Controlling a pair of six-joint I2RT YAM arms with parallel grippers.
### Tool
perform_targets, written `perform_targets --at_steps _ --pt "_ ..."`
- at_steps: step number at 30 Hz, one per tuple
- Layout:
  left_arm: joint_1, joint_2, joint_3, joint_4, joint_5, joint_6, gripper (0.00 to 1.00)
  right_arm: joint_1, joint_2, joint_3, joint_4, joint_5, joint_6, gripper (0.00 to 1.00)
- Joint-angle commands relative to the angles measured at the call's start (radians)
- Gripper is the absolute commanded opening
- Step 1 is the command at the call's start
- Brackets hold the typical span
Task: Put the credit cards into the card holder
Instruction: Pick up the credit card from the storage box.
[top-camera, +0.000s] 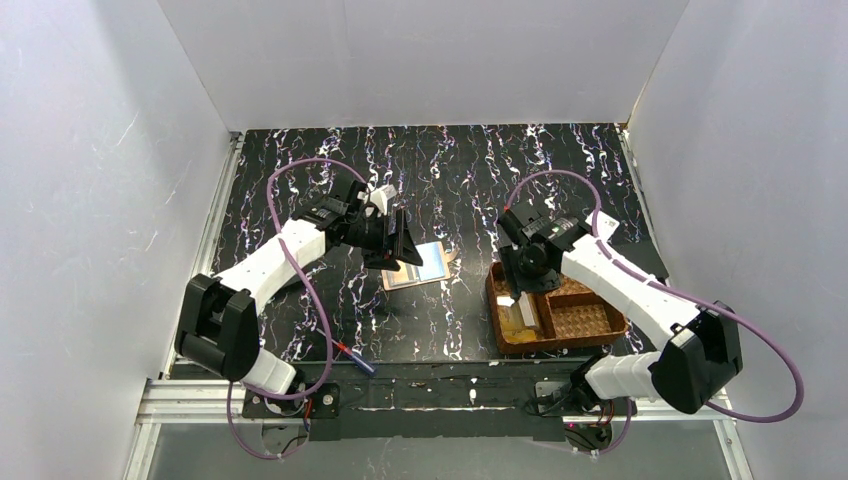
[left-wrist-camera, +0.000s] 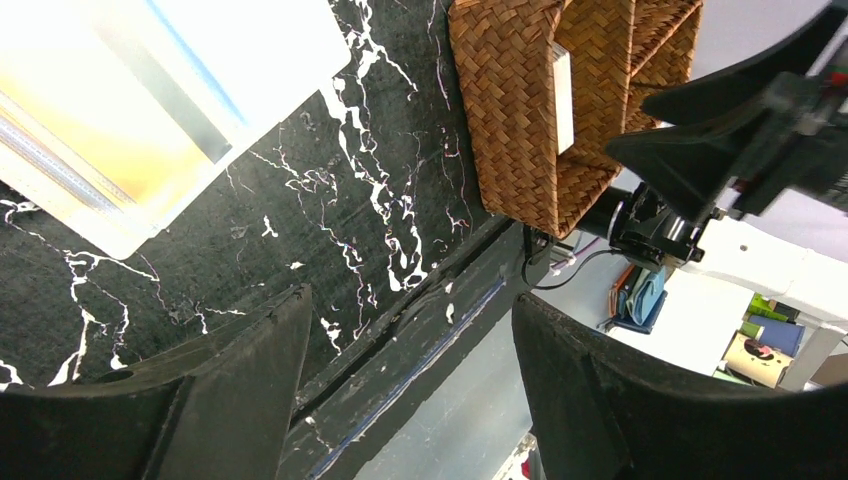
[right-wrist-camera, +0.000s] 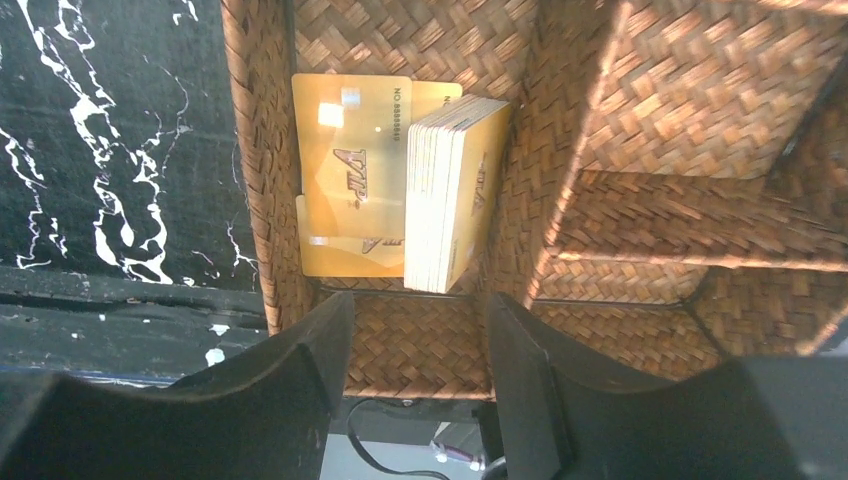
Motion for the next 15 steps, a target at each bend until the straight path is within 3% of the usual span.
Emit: perform_targets --at_steps 1,10,15 --pt "-0.004 -0.071 -0.016 -0.001 0.007 -0.006 0.72 0.001 -0.022 -0.077 0.092 -0.069 0.014 0.67" --pt "-0.004 -0.087 -0.032 -0.002 0.016 -0.007 0.72 -0.001 0.006 -0.163 0.198 -0.093 0.043 0.84" --pt "-0.004 -0.098 -0.04 -0.002 0.012 -0.009 0.72 -0.002 0.017 -0.194 0.22 -0.101 0.041 0.84"
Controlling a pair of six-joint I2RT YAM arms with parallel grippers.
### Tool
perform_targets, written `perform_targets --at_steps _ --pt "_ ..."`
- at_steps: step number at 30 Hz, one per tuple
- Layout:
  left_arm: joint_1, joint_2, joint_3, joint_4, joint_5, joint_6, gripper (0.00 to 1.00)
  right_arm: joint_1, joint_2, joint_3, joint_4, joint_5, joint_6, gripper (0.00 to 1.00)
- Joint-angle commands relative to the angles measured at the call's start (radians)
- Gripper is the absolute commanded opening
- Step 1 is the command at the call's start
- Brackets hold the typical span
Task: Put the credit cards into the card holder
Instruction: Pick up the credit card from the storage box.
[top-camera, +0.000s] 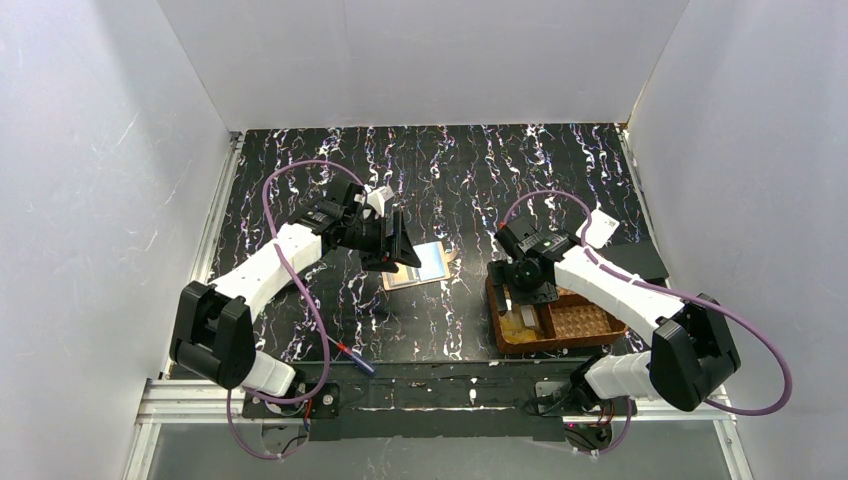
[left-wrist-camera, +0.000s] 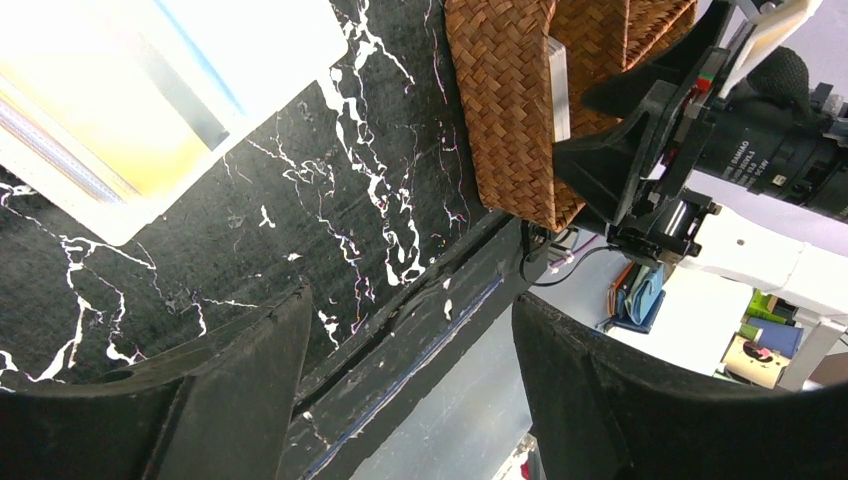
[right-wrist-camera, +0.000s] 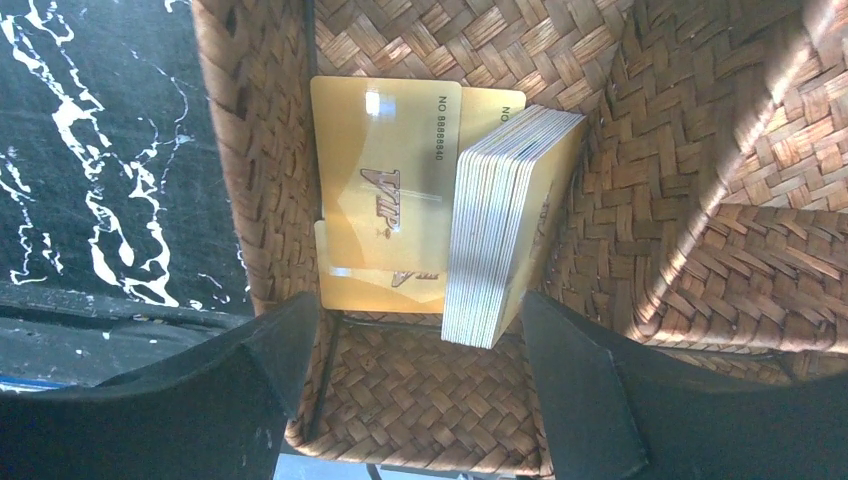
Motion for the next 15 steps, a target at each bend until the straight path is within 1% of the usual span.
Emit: perform_targets --at_steps 1,5,9,11,15 --pt "-0.004 -0.062 -0.017 -0.005 0.012 -0.002 0.72 -0.001 0.006 -0.029 0.048 -0.012 0.013 0.84" --pt "-0.004 -0.067 -0.021 -0.006 0.011 -0.002 0.72 -0.001 0.006 -0.036 0.052 -0.005 0.011 0.82" --pt "-0.004 -0.068 -0.025 -0.008 0.01 0.0 0.72 -0.001 0.002 -0.048 0.067 -0.022 0.015 0.76" --pt "-0.005 -0.069 -0.026 -0.009 0.01 0.002 0.72 -0.001 0.0 -0.051 0.067 -0.022 0.019 0.75" --pt "-0.006 -0.067 -0.026 -0.011 0.01 0.004 0.72 -0.001 -0.002 -0.031 0.032 0.051 0.017 0.75"
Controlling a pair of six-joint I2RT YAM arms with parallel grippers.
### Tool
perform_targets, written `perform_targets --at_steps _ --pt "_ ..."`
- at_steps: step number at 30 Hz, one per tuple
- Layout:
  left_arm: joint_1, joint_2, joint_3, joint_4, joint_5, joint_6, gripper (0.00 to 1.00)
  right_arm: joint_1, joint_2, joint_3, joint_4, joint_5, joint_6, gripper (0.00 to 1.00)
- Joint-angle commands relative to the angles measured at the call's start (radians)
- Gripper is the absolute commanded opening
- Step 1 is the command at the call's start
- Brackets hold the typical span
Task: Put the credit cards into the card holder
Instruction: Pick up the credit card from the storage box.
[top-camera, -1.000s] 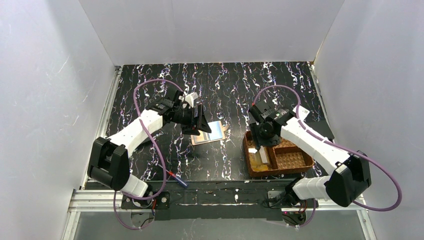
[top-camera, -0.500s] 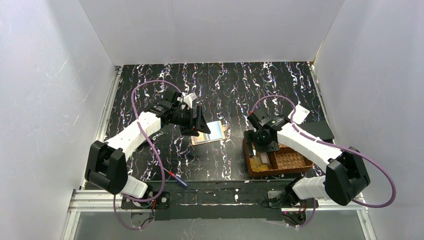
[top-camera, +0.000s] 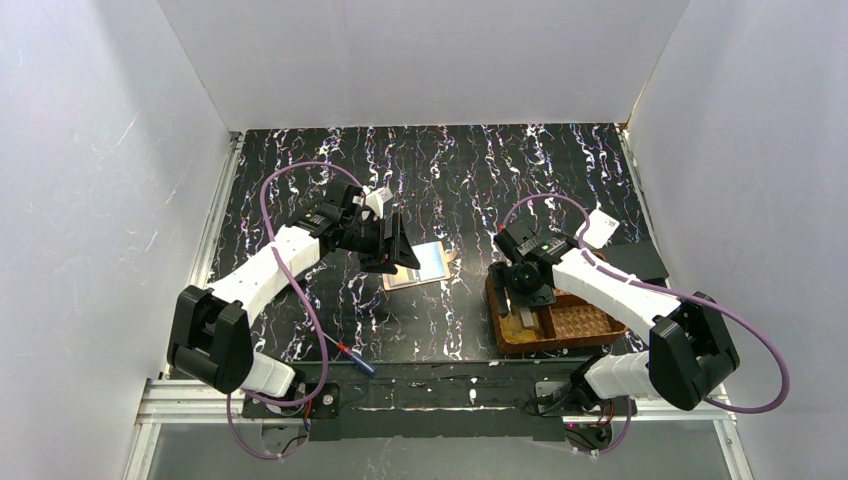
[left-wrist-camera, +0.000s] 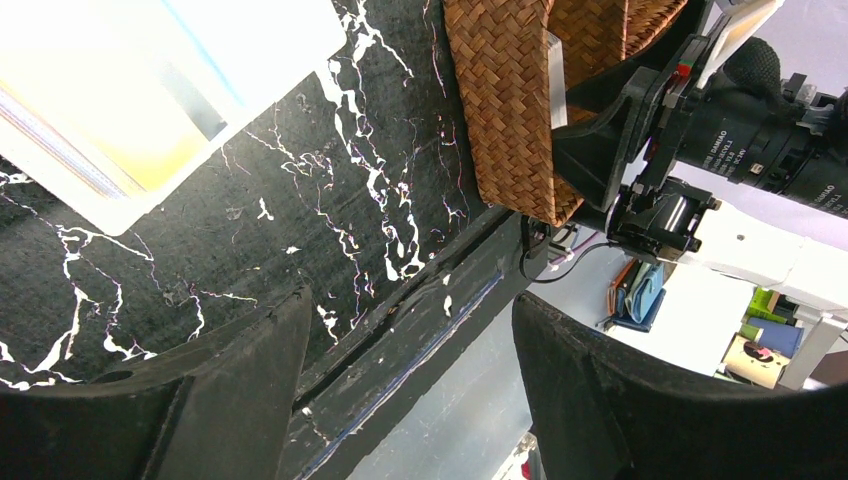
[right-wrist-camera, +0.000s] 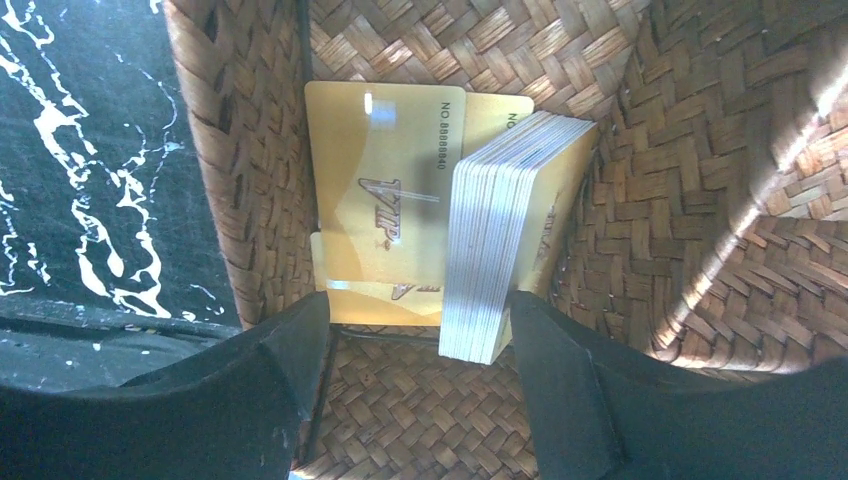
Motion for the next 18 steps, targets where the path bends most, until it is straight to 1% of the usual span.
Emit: perform_targets --at_steps 1,3,8,11,15,18 --pt "-0.005 -0.043 -0.006 -0.009 0.01 0.006 0.72 -0.001 -0.005 0.018 -0.027 0.088 0.008 0.75" --pt "-0.006 -0.042 -0.006 -0.009 0.011 0.008 0.72 -0.001 0.002 0.038 -0.052 0.125 0.004 0.74" --pt "-0.006 -0.04 0.003 -0.009 0.013 0.011 0.72 0.007 0.019 0.09 -0.113 0.215 0.002 0.67" --pt "-0.005 -0.04 0.004 -0.008 0.016 0.012 0.72 0.017 0.019 0.113 -0.129 0.232 0.001 0.64" --pt "-0.005 -0.036 0.004 -0.008 0.02 0.018 0.72 0.04 0.031 0.135 -0.151 0.263 0.007 0.57" --pt "-0.005 -0.036 0.004 -0.007 0.028 0.022 0.72 0.052 0.046 0.143 -0.162 0.268 0.011 0.56"
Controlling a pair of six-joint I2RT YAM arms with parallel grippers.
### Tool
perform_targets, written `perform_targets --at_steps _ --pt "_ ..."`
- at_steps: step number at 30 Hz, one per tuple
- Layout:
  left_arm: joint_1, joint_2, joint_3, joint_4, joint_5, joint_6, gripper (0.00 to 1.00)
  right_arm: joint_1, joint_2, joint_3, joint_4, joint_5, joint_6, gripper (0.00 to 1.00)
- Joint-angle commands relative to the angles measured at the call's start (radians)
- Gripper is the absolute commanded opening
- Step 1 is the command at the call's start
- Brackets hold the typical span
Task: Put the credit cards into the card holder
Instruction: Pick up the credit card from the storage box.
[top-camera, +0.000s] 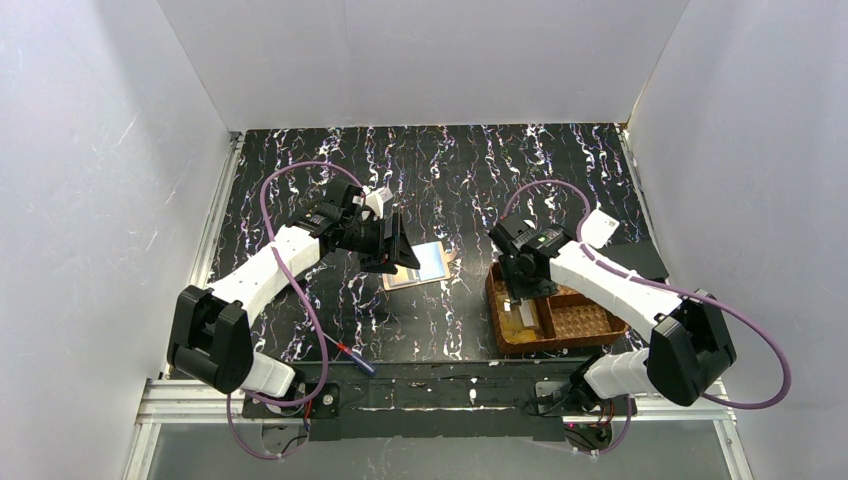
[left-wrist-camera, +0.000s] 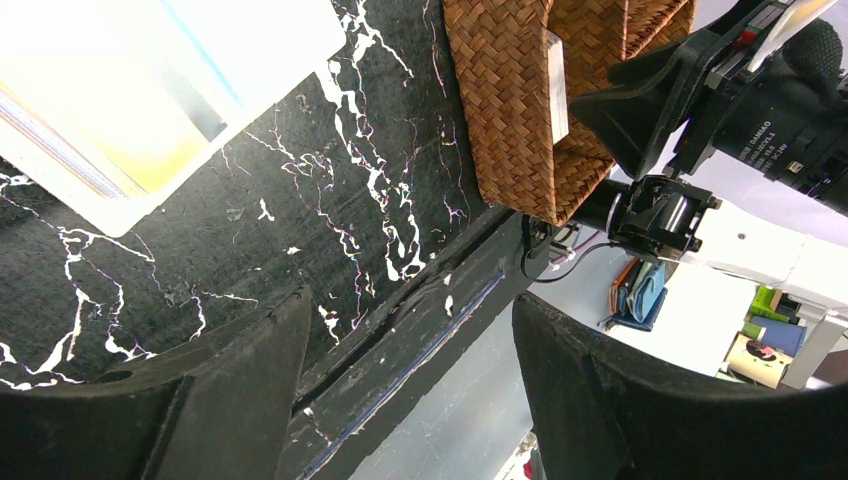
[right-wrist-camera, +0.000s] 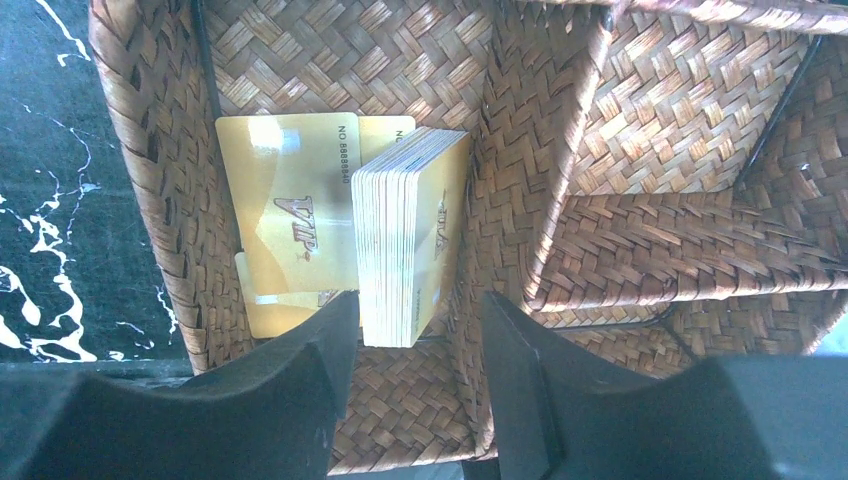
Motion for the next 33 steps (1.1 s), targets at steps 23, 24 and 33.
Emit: perform_targets --at_steps 23,24,33 --pt "-0.005 -0.088 -0.04 -0.016 0.019 0.054 0.73 0.238 0.173 0.112 -0.123 0.255 0.148 0.45" --pt "-0.005 -0.09 -0.044 -0.014 0.018 0.053 0.73 0.244 0.173 0.109 -0.119 0.251 0.15 0.46" --pt "-0.005 -0.104 -0.052 -0.014 0.009 0.055 0.73 0.258 0.205 0.067 -0.081 0.276 0.184 0.41"
